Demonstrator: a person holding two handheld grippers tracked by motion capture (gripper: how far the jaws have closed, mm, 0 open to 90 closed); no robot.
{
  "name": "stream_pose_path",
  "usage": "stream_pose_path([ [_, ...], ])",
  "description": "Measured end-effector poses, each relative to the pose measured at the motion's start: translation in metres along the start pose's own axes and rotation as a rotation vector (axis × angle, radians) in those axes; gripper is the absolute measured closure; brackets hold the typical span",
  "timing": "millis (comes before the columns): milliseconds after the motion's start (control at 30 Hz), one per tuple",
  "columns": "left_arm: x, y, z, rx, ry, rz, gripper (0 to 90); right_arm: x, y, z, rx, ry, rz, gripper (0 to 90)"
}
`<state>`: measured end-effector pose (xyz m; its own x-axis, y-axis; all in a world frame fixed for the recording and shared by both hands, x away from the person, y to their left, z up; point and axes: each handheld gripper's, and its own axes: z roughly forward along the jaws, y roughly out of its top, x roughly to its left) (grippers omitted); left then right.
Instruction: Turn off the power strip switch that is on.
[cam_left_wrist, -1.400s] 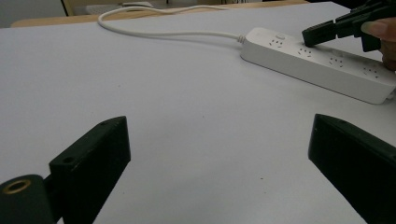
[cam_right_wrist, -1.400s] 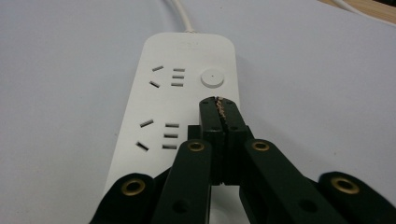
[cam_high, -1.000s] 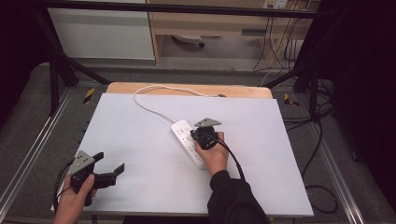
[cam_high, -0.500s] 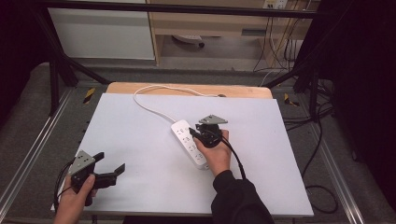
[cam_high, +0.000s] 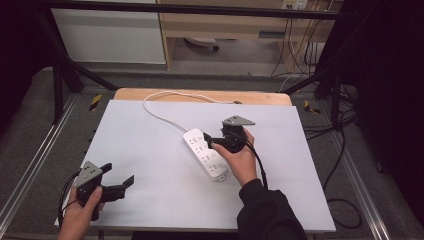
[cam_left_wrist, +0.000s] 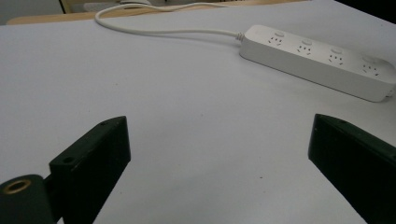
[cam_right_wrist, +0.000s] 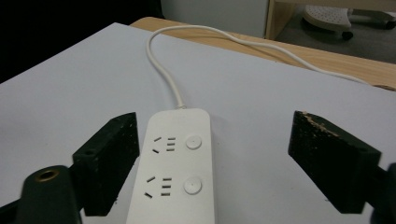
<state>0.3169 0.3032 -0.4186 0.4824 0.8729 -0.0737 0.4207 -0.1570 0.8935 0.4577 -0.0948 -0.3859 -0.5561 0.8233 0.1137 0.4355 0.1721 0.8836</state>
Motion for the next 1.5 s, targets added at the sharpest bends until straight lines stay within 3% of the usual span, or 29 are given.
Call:
stream_pose_path([
  [167, 0.002, 0.0, -0.001, -0.002, 0.004, -0.005, 5.6, -0.004, 0.006, -0.011, -0.003, -0.008, -0.012, 6.6],
  [500, -0.001, 0.0, 0.001, 0.003, 0.01, -0.003, 5.6, -0.015, 0.017, -0.045, -0.075, 0.0, -0.023, 4.7],
  [800, 0.002, -0.001, 0.0, 0.003, 0.017, -0.007, 5.6, -0.029, 0.016, -0.078, -0.118, 0.003, -0.016, 4.1],
  [1067, 0.001, -0.001, 0.0, 0.007, 0.017, 0.0, 5.6, -0.041, 0.007, -0.1, -0.144, -0.019, -0.037, 5.3],
  [1500, 0.001, -0.001, 0.0, 0.005, 0.016, -0.002, 5.6, -0.067, -0.02, -0.135, -0.158, -0.059, 0.018, 4.6],
])
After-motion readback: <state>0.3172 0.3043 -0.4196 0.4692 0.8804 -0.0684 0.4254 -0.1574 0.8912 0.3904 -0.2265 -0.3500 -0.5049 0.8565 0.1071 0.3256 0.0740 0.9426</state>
